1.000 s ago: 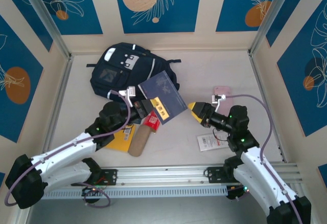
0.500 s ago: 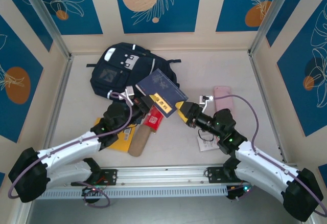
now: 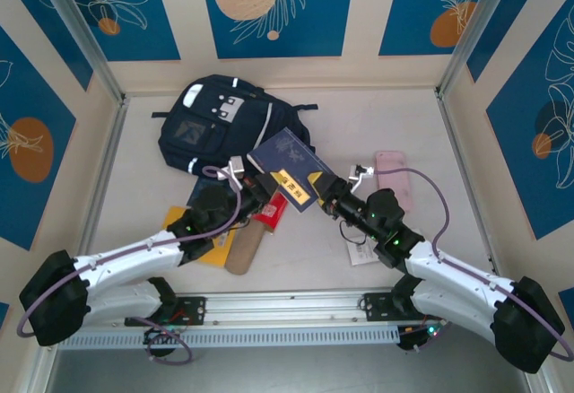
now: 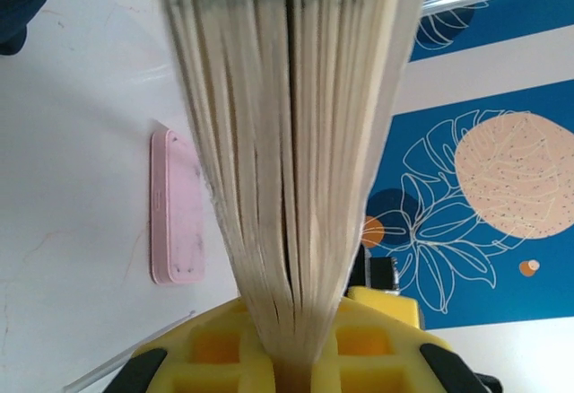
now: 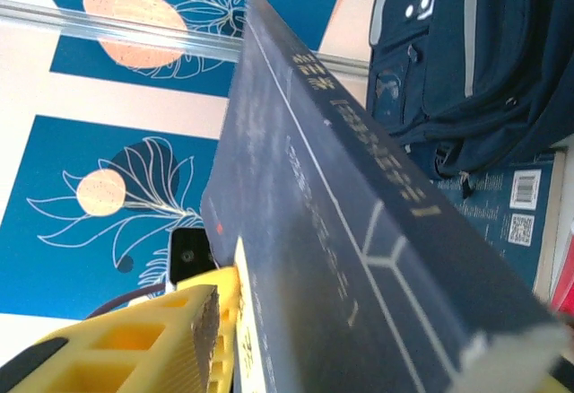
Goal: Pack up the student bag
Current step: Pass the book, then open the student bag at the top-center of the table.
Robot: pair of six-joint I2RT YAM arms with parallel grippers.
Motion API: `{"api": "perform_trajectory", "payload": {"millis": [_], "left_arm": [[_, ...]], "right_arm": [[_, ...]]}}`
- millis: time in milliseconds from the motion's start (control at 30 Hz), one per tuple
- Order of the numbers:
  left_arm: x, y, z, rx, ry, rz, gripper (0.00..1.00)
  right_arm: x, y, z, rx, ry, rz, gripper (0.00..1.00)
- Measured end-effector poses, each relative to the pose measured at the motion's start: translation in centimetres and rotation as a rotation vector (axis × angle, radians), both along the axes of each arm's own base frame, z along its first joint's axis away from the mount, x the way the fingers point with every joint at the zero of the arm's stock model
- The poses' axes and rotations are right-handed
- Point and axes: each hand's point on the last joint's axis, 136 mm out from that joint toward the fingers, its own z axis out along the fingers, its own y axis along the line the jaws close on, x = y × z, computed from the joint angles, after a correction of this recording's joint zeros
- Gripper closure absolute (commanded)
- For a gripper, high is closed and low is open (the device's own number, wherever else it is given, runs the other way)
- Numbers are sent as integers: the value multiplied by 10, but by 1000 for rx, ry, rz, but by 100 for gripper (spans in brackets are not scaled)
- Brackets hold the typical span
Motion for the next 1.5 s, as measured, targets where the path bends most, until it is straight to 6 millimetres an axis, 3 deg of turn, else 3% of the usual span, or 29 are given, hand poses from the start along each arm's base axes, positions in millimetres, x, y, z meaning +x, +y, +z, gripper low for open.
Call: {"api": "perform_trajectory", "payload": {"millis": [333,400,533,600,700,800,900,1033,1167,1267,1367,1500], "left_arm": [[0,-2,-4,10,7,2,100],[0,-2,-5,12,9,2,100],[1,-5,-7,18,18,0,100],[2,-5,-10,31,29,4,100],[0,-6,-14,65,46,-4,85],[-4,-5,-17,142,36,-12,59],[-2,6,-19,231,20,17,34],[5,16,-19,402,-20,30,19],[29,30,-13,601,-42,51,14],[53,39,-8,726,-52,60,13],[73,42,-4,833,-64,48,12],[98,38,8,909,-97,35,7]], "right_arm": [[4,-1,-3,13,23,-26,55],[4,-1,-3,13,22,-26,63],[5,1,-6,-4,22,-23,94],[5,1,-7,-16,18,-23,100],[2,-4,-10,-47,32,-33,100],[-5,-18,-13,-103,46,-60,100],[-8,-46,-23,-171,88,-152,100],[-11,-84,-56,-270,189,-263,100],[-16,-114,-97,-331,291,-331,100],[-19,-124,-123,-360,360,-343,100],[-22,-125,-134,-364,391,-329,100],[-21,-124,-131,-354,376,-310,100]]}}
